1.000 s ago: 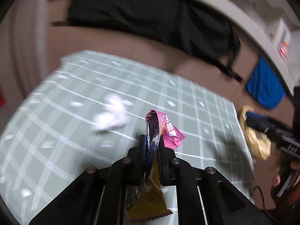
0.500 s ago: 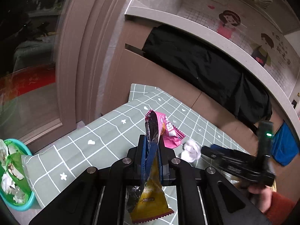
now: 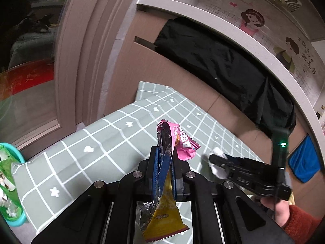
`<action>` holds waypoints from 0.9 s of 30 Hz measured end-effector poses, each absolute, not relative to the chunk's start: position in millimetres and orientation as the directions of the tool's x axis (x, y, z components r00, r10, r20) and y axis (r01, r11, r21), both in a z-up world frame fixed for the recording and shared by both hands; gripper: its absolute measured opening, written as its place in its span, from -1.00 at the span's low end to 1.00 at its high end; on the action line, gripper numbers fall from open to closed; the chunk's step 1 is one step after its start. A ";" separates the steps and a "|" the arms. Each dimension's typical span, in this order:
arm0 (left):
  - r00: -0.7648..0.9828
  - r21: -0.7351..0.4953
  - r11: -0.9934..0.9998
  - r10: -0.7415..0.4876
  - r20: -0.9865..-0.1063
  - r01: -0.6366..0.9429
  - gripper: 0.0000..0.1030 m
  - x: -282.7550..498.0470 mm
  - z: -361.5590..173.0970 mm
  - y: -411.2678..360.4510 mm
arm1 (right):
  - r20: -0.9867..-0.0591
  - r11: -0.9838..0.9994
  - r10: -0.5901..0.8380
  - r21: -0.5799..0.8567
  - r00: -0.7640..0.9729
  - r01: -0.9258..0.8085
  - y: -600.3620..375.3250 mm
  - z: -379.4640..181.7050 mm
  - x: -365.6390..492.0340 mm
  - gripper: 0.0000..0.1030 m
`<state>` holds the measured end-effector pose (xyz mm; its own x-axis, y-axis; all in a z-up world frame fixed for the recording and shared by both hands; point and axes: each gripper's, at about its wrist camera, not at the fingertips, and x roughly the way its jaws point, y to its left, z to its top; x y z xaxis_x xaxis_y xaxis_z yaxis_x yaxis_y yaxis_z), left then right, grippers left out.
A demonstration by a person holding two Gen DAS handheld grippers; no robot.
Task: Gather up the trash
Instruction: 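Grasp the crumpled white tissue with the right gripper, then carry the wrappers and tissue over the bin with both grippers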
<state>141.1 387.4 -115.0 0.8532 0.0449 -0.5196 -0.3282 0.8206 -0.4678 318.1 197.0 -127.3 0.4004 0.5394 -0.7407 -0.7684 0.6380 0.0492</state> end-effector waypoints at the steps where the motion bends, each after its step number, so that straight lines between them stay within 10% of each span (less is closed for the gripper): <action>1: 0.856 -0.469 0.824 0.037 -0.515 -0.318 -0.78 143.4 -112.2 382.6 | -0.729 0.636 0.554 0.057 0.403 -0.770 189.0 -118.4 315.2 -0.53; 27: 0.931 -0.270 0.952 -0.221 -0.290 0.142 -0.78 217.8 46.7 103.1 | -0.371 0.858 0.482 0.017 0.794 -0.513 -123.2 53.7 256.3 -0.53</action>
<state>217.8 103.1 46.7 0.9311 -0.2211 -0.2902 0.1419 0.9523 -0.2702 256.3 -123.2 53.7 0.7941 0.4817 -0.3706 -0.5126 0.8584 0.0172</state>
